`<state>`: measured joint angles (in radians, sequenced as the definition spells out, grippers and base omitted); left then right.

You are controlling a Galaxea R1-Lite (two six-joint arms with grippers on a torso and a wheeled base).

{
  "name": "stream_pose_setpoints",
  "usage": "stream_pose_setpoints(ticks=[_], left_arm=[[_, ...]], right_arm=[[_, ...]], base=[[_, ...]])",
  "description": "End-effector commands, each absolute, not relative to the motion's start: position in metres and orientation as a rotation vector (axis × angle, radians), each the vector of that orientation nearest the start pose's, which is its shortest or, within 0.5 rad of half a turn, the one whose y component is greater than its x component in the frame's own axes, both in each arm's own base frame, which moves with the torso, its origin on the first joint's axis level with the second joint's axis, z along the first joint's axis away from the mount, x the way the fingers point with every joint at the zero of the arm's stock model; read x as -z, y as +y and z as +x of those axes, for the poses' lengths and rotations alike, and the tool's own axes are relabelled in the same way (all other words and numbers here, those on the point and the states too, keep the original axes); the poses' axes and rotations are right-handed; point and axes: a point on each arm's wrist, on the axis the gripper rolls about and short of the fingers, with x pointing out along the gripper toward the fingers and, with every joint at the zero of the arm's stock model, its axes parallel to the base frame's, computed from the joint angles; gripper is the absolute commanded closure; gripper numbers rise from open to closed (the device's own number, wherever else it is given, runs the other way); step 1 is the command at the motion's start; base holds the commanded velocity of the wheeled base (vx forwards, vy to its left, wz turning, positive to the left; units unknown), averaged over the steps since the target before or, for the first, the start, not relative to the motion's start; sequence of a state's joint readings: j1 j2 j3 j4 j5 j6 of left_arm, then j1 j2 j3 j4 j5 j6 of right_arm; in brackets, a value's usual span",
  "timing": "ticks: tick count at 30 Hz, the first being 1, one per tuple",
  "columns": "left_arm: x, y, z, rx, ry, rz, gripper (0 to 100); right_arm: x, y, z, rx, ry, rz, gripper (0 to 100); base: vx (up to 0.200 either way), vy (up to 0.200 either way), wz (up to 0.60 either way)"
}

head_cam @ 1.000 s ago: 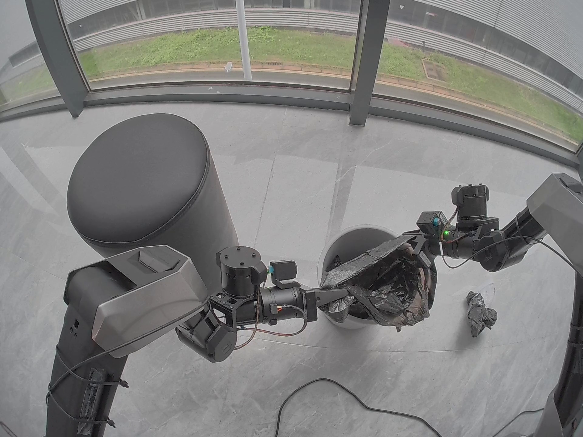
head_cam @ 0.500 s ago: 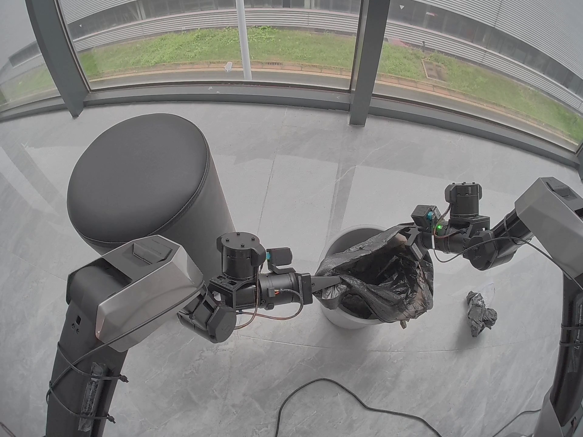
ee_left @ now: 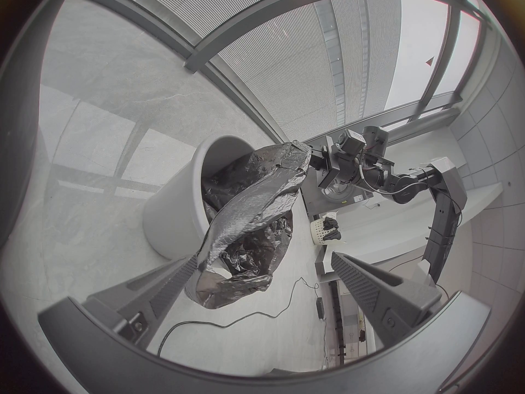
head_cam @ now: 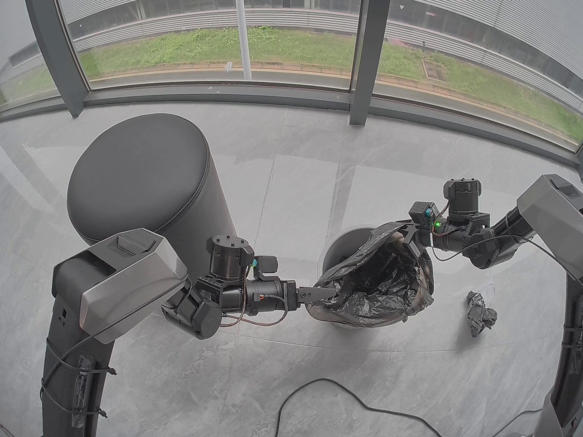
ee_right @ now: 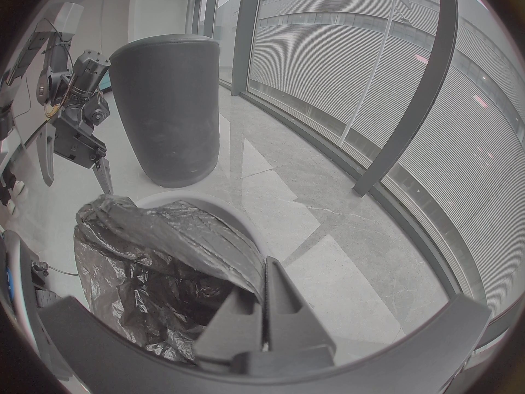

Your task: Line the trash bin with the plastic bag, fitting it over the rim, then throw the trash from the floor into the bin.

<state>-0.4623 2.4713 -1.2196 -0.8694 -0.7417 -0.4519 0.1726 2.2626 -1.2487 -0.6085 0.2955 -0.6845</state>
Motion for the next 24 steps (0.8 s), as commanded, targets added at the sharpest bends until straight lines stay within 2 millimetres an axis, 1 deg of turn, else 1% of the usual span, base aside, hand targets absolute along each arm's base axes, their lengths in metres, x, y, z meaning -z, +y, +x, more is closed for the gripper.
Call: stream_pose_setpoints(ticks=[1, 4, 5, 7, 8, 10, 14, 16, 22, 24], left_arm=[[-0.007, -0.207, 0.405, 1.067, 0.646, -0.412, 0], [-0.005, -0.208, 0.408, 1.071, 0.629, -0.392, 0], [-0.008, -0.206, 0.414, 1.074, 0.594, -0.372, 0], [-0.014, -0.207, 0.418, 1.084, 0.56, -0.355, 0], [-0.014, -0.207, 0.418, 1.085, 0.558, -0.355, 0], [-0.026, -0.211, 0.423, 1.107, 0.488, -0.315, 0], [-0.038, -0.214, 0.426, 1.136, 0.395, -0.226, 0], [-0.045, -0.217, 0.424, 1.159, 0.328, -0.135, 0], [-0.044, -0.225, 0.422, 1.187, 0.29, -0.03, 0], [-0.044, -0.232, 0.423, 1.195, 0.269, 0.018, 0]], right_arm=[[-0.081, 0.09, 0.433, -0.594, 0.226, -0.635, 100], [-0.078, 0.092, 0.436, -0.593, 0.229, -0.626, 100], [-0.078, 0.094, 0.444, -0.577, 0.209, -0.612, 100], [-0.077, 0.096, 0.452, -0.563, 0.177, -0.608, 100], [-0.077, 0.096, 0.453, -0.562, 0.175, -0.607, 100], [-0.075, 0.097, 0.46, -0.555, 0.156, -0.601, 100], [-0.077, 0.097, 0.46, -0.551, 0.149, -0.601, 100], [-0.082, 0.097, 0.46, -0.548, 0.139, -0.601, 100], [-0.086, 0.098, 0.461, -0.533, 0.127, -0.603, 100], [-0.09, 0.103, 0.461, -0.523, 0.105, -0.596, 100]], base=[[0.0, 0.0, 0.0], [0.0, 0.0, 0.0], [0.0, 0.0, 0.0], [0.0, 0.0, 0.0], [0.0, 0.0, 0.0], [0.0, 0.0, 0.0], [0.0, 0.0, 0.0], [0.0, 0.0, 0.0], [0.0, 0.0, 0.0], [0.0, 0.0, 0.0]])
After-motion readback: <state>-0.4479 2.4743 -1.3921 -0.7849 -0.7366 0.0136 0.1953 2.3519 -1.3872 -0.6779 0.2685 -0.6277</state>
